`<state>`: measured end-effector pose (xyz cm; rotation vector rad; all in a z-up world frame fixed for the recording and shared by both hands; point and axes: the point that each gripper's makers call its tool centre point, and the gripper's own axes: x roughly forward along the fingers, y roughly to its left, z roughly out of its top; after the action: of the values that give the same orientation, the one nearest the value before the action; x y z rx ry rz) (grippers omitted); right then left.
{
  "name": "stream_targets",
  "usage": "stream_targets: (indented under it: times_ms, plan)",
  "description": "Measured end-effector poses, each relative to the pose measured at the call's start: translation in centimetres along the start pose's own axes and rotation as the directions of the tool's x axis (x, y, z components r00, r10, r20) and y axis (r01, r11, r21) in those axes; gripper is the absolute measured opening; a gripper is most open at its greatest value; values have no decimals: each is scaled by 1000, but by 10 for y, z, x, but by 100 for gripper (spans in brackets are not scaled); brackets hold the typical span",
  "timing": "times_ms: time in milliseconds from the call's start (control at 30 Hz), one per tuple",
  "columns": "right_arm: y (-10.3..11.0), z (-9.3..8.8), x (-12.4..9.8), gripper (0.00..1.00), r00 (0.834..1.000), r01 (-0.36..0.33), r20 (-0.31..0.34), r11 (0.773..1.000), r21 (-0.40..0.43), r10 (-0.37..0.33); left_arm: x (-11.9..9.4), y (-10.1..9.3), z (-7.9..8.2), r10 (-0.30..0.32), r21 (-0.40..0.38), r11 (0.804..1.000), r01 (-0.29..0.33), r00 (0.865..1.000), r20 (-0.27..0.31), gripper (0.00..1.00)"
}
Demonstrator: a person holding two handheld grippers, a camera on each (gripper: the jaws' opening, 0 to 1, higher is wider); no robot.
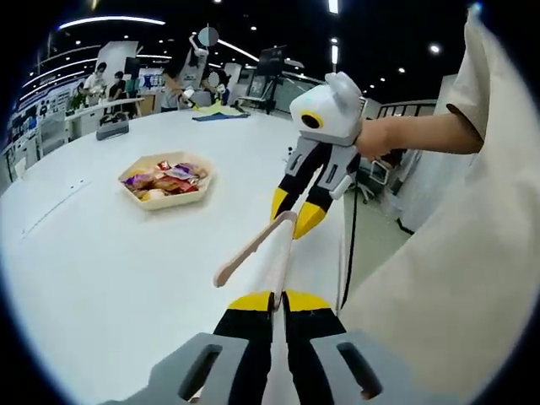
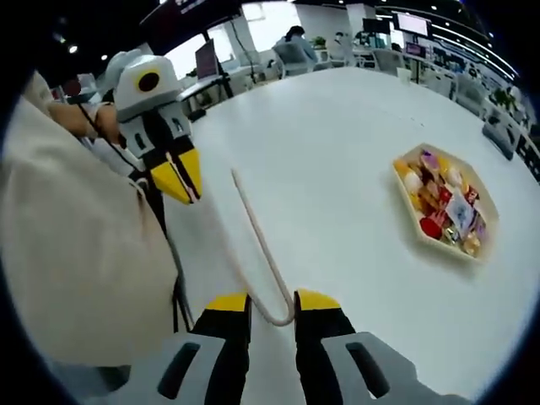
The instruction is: Place the target food into the container with the food tongs after gripping and lifting it, then release it inside without dropping or visibly crushing the food.
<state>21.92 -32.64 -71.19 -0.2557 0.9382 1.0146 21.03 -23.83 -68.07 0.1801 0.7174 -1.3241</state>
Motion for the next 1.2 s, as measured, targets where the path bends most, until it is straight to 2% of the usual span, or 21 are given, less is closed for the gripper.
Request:
stream_targets:
  times_ms: [100,200,367,600,1200]
  plan:
    - [-5,-3,0,19,1000,20,0,999,37,-20,5,8,0,34,36,999,-34,999,-4,2]
    - [-11,-8,3,19,999,39,-20,998,56,-38,13,10,-2,31,33,999,-31,999,-15,2]
    - [-14,-16,2,19,997,52,-63,998,25,-51,25,7,-8,13,59,998,-10,998,-59,2]
    - [-25,-27,7,19,989,96,-115,995,4,-95,41,16,-15,36,25,999,-34,995,-91,2]
    - [-37,-33,9,19,986,113,-126,994,11,-111,54,23,-23,34,9,999,-33,990,-136,3]
